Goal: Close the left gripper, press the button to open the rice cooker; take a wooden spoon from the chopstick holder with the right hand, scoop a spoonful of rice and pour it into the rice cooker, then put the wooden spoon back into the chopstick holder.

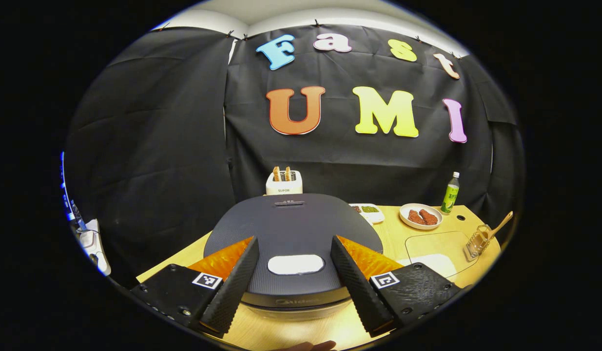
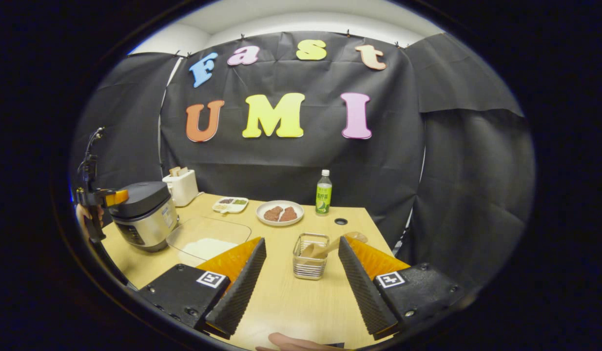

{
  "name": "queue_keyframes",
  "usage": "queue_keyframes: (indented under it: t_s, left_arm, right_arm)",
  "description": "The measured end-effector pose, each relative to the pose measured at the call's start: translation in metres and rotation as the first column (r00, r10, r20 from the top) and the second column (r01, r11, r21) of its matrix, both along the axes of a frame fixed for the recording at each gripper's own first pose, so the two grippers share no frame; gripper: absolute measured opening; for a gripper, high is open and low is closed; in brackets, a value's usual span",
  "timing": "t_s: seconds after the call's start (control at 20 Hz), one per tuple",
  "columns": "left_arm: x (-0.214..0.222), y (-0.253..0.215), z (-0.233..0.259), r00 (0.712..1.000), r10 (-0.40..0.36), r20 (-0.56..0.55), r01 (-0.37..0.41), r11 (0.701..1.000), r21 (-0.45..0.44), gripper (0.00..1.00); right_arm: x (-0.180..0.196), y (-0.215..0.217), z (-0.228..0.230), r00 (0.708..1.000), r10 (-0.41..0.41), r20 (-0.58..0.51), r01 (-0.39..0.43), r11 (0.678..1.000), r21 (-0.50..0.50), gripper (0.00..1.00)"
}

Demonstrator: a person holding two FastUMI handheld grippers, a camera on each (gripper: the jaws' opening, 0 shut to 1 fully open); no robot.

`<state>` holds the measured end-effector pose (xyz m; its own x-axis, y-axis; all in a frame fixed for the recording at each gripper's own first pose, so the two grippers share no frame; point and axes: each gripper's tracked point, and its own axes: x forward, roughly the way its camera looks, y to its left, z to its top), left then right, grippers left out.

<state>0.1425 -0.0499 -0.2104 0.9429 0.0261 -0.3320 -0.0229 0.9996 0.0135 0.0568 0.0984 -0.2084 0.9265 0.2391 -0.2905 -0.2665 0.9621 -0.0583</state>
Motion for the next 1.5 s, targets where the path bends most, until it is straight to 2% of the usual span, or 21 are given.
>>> queue_keyframes:
  t_s: [0.3,0.6,0.7,0.85,1.05,1.25,1.5]
  left_arm:
    - [-0.011,-0.003,-0.001,1.000,0.016,0.010,-0.016,1.000,0.001,0.96]
    - [-0.015,-0.005,-0.007,1.000,0.007,-0.014,-0.008,0.999,-0.037,0.97]
    - [-0.017,-0.003,-0.005,1.000,0.018,0.010,-0.017,0.999,-0.035,0.97]
    - [-0.026,-0.004,-0.001,0.999,0.039,0.025,-0.039,0.999,0.015,0.93]
    - [-0.057,-0.018,0.008,1.000,0.007,0.003,-0.007,1.000,0.024,0.95]
    - [-0.092,-0.024,0.035,1.000,0.017,0.007,-0.017,0.999,0.039,0.95]
    - [-0.148,-0.057,0.080,0.997,-0.068,0.027,0.068,0.998,-0.009,0.95]
  right_arm:
    - [-0.012,0.005,-0.003,1.000,0.027,-0.005,-0.027,0.999,0.023,0.98]
    - [-0.045,0.001,0.014,0.998,0.026,0.057,-0.027,0.999,0.021,0.97]
    - [-0.056,-0.001,0.016,0.997,0.014,0.070,-0.016,1.000,0.020,0.96]
    - [-0.071,-0.002,0.026,0.994,0.011,0.104,-0.013,1.000,0.020,0.97]
    - [-0.085,-0.008,0.037,0.988,-0.018,0.154,0.015,1.000,0.025,0.97]
    - [-0.104,-0.012,0.059,0.980,-0.039,0.197,0.034,0.999,0.033,0.97]
    - [-0.133,-0.018,0.083,0.957,-0.073,0.279,0.076,0.997,0.001,0.96]
